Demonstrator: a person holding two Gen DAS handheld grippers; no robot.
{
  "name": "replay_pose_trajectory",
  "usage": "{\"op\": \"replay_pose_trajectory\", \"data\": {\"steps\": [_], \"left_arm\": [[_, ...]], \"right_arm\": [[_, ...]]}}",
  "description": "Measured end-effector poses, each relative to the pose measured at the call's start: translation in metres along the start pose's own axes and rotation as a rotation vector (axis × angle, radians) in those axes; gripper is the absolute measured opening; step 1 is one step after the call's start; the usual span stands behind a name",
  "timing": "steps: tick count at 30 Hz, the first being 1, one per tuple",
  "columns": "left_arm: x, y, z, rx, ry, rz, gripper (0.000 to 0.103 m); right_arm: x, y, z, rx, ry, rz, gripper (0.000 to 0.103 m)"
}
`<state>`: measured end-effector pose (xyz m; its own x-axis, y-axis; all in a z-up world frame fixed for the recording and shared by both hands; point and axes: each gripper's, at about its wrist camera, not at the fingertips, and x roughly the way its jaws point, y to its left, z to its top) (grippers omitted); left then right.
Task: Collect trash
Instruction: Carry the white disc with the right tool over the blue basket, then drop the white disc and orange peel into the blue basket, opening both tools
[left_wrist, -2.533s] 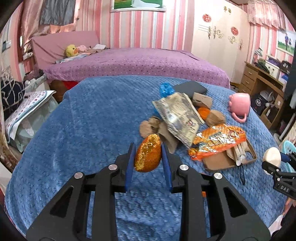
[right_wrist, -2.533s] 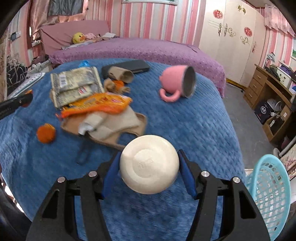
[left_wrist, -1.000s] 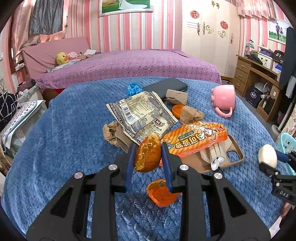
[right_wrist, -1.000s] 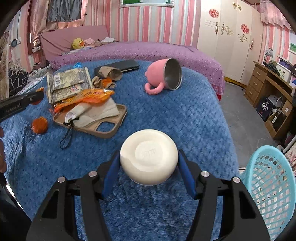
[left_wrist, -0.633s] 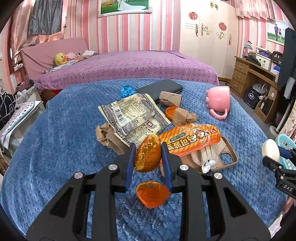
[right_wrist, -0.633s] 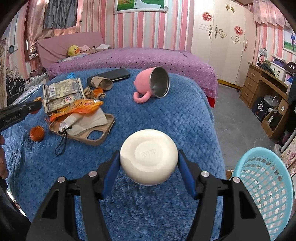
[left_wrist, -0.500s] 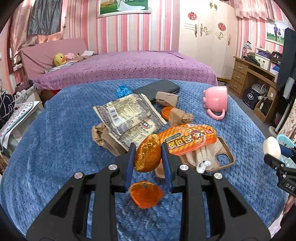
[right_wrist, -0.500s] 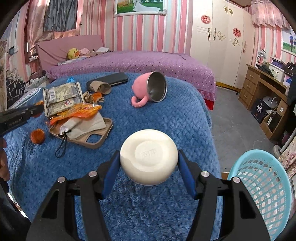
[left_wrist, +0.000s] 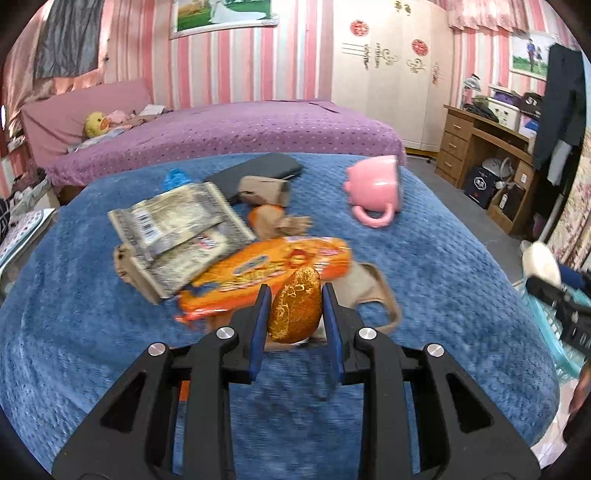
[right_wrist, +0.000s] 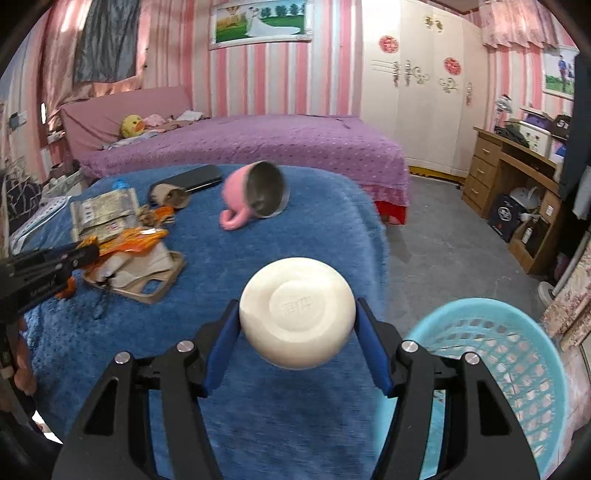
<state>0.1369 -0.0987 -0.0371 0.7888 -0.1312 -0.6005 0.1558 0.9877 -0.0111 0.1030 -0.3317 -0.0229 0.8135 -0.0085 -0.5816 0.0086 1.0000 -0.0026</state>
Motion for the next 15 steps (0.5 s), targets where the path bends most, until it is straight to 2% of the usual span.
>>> {"op": "replay_pose_trajectory", "data": {"steps": [9, 15], "left_arm": [[-0.009, -0.059, 0.002, 0.048, -0.027, -0.055, 0.027], [-0.012, -0.091, 0.005, 0.061, -0.035, -0.089, 0.027]], "right_arm": [[-0.017, -0.105, -0.015, 0.115, 0.018, -0.152, 0.061], [-0.03, -0.149, -0.027, 0.148, 0.024, -0.218, 0.061]]}}
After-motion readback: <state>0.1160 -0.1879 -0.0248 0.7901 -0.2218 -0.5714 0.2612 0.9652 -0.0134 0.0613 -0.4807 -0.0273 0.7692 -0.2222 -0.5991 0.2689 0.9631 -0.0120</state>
